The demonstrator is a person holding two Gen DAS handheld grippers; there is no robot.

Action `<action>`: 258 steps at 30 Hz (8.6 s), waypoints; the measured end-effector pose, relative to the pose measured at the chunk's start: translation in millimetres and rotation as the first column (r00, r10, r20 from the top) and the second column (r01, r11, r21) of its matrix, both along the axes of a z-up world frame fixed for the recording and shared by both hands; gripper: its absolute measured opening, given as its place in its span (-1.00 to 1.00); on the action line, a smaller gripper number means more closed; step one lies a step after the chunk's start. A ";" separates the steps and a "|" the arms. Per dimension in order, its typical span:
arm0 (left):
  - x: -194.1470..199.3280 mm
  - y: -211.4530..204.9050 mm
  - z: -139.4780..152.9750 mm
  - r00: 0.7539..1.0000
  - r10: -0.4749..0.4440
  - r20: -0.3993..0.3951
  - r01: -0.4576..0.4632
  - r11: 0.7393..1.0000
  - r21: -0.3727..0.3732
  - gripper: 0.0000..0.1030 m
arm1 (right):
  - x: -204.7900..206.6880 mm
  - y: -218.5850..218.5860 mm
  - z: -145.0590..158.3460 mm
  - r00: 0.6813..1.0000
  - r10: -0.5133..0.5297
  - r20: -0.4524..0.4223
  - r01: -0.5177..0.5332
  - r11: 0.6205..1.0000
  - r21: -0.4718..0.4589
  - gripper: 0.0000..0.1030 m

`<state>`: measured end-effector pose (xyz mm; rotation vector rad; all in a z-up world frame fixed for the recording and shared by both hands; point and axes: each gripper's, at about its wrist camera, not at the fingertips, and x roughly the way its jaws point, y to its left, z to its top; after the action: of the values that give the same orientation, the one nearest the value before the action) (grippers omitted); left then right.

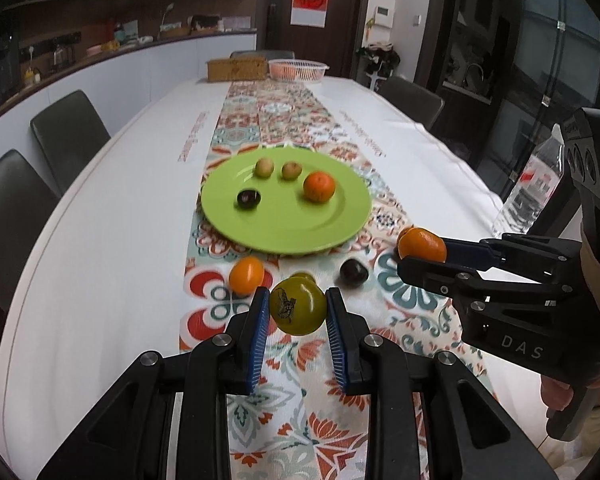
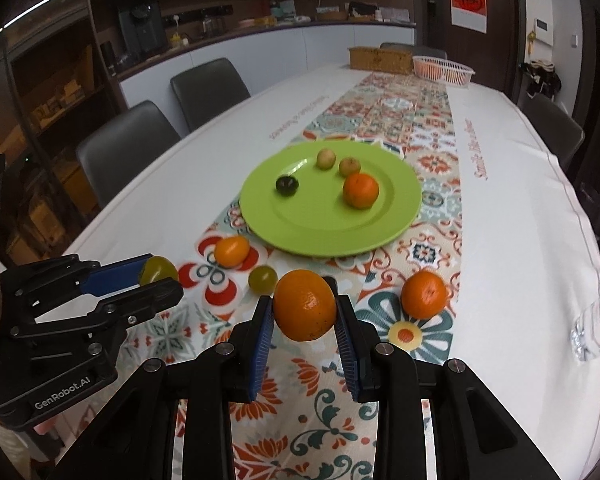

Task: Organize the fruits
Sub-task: 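Carry the green tomato in the left tool over the plate while the right tool carries its orange fruit, then open the left tool onto the plate while the right tool releases its orange fruit there, then move the left tool to another olive-green tomato while the right tool reaches a mandarin, then close the left tool on the green tomato while the right tool grasps the mandarin, then carry the green tomato in the left tool over the plate while the right tool carries the mandarin, then open the left tool onto the plate while the right tool releases the mandarin there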

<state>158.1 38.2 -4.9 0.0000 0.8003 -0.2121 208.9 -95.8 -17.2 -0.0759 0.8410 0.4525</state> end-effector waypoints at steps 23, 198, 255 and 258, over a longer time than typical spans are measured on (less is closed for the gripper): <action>61.2 -5.8 41.9 0.992 -0.030 0.124 0.026 0.999 0.035 -0.46 | 53.3 0.2 39.0 0.996 -0.010 0.087 0.007 0.999 0.035 -0.38; 43.1 -20.2 4.4 1.000 -0.013 0.007 0.013 0.999 -0.033 -0.49 | 31.7 -30.0 11.8 0.996 -0.085 0.040 0.085 0.996 0.000 -0.19; 153.8 21.7 -38.2 0.993 -0.108 -0.053 0.110 0.993 0.047 -0.40 | 134.9 18.4 -38.6 0.994 -0.084 -0.069 0.084 0.996 -0.002 -0.09; 142.5 22.0 -29.7 0.995 -0.093 -0.033 0.095 0.992 0.079 -0.36 | 125.7 18.9 -30.0 0.996 -0.082 -0.035 0.081 0.997 -0.016 -0.09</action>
<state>300.6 60.2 -34.6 0.1107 0.8381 -0.2697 334.6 -76.9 -47.2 -0.0468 0.8796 0.3721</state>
